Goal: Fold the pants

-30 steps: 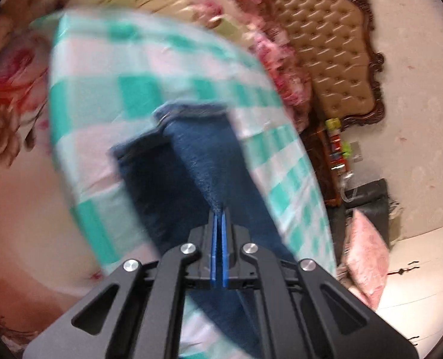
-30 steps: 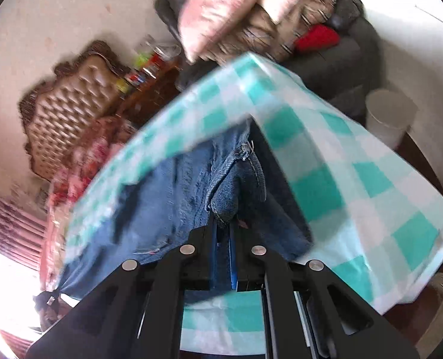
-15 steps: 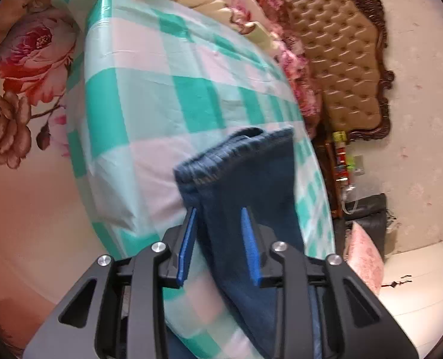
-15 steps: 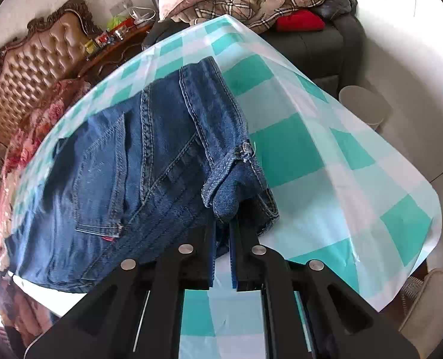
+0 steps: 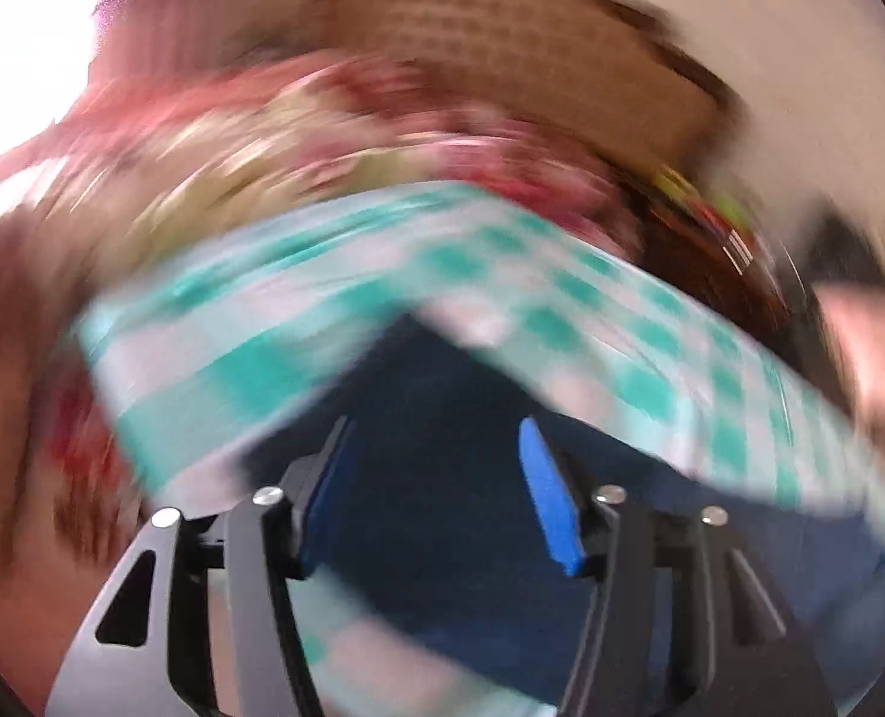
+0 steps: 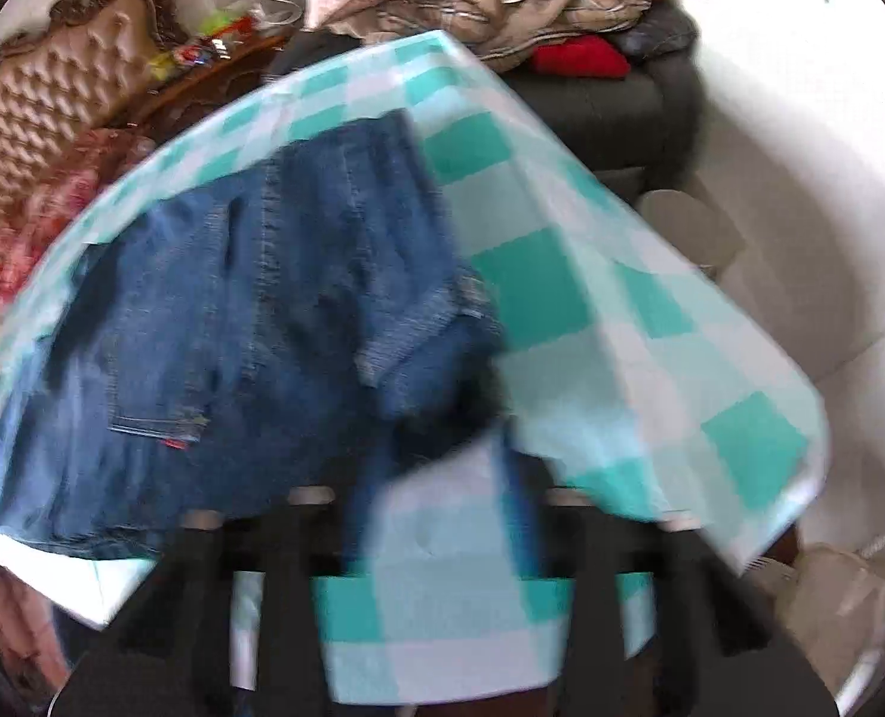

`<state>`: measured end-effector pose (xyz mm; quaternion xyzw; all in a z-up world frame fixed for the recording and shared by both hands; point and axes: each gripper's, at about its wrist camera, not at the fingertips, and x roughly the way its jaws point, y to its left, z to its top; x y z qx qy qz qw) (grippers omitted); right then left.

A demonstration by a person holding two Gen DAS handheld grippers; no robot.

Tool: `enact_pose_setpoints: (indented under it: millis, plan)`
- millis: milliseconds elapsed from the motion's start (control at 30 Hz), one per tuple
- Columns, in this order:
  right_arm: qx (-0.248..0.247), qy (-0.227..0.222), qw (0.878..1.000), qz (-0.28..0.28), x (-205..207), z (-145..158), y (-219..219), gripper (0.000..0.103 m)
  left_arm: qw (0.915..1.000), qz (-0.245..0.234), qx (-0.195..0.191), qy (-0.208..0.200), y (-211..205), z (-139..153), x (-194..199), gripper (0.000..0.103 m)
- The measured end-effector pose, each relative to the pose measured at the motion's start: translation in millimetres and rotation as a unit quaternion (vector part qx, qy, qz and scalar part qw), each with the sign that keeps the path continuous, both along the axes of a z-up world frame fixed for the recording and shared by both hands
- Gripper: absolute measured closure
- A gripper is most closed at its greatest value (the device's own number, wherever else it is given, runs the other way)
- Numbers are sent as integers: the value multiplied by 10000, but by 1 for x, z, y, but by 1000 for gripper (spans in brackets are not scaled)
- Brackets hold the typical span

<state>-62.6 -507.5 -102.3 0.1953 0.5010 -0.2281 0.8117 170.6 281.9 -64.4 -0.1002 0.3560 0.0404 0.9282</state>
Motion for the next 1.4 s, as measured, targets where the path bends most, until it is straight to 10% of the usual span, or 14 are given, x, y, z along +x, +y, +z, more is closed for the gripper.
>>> enact_pose_setpoints:
  millis: [133,333,567,767,833,867,933,1067,1133,1200,1400]
  plan:
    - [-605,-95,9979,-232,-25,35,2,44,9859,-1669,122,37,-93,10,25,46]
    - [-405,-1069,9821,1495,55,101,52,44,9142,-4022,-228,430,-254,11,67,46]
    - [758,-754,9200,3771,242,58,149,44,8641,-4876,418,1178,-351,-29,90,46]
    - [927,-113,8964,4333,328,1,184,43,8472,-5066,726,1427,-357,-52,105,47]
    - [744,31,8911,4476,341,-9,195,62,8379,-5178,851,1500,-360,-58,106,61]
    - [566,142,8923,4476,346,-15,198,90,8355,-5202,936,1501,-360,-60,105,74]
    - [260,159,8915,4520,354,-22,203,91,8373,-5207,927,1387,-360,-57,107,101]
    - [129,-203,9020,4310,355,-24,199,94,8559,-4929,949,1243,-358,-56,115,101]
    - [93,-536,9107,4094,350,-23,195,94,8690,-4706,1029,1133,-358,-54,115,90]
    - [68,-754,9176,3903,347,-19,192,93,8784,-4552,991,1070,-356,-48,112,52]
    - [-264,-1034,9446,3102,276,11,137,87,9065,-4182,584,48,-355,-8,73,32]
